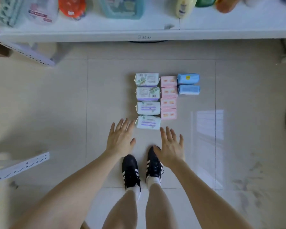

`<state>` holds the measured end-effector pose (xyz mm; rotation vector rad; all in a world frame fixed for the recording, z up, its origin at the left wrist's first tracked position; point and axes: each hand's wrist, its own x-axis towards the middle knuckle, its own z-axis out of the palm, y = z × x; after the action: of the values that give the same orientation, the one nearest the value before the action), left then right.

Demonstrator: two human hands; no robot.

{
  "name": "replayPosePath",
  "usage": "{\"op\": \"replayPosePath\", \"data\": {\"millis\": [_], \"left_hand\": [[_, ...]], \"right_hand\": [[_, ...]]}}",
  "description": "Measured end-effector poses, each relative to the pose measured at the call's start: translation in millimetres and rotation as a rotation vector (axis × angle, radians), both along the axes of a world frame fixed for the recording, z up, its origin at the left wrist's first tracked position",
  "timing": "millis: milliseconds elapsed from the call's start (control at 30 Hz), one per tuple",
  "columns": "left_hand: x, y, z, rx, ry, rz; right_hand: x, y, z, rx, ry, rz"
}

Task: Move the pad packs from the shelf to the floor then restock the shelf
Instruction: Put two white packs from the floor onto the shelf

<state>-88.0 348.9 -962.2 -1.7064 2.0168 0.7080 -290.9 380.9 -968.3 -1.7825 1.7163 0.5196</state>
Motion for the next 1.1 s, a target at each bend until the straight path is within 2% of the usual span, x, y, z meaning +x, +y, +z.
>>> {"op": "replayPosePath", "data": {"millis": [233, 433, 733, 933, 1100], "left_hand": [[-15.8, -37.4, -121.1, 0.003, 0.037, 0.057], [-15.1, -60.5, -181.6, -0.033, 0.062, 0.049], [-11.7, -91.1, -219.3, -0.141, 0.159, 0.055], [-17.9, -99.3, -232.4, -0.119, 0.156, 0.026], [-30.3, -99.5, -235.7, -0.038, 0.193, 0.120]], "right_hand": [[-3.2, -19.3, -119.8, 0.010, -0.017, 0.030], [1.8, -31.3, -182.8, -0.012, -0.062, 0.055], [8.5, -42.8, -221.4, -0.109, -0.081, 0.003], [10.3, -26.9, -226.2, -0.124, -0.125, -0.049], [0.9, -0.1, -225.6, -0.093, -0.166, -0.058]]}}
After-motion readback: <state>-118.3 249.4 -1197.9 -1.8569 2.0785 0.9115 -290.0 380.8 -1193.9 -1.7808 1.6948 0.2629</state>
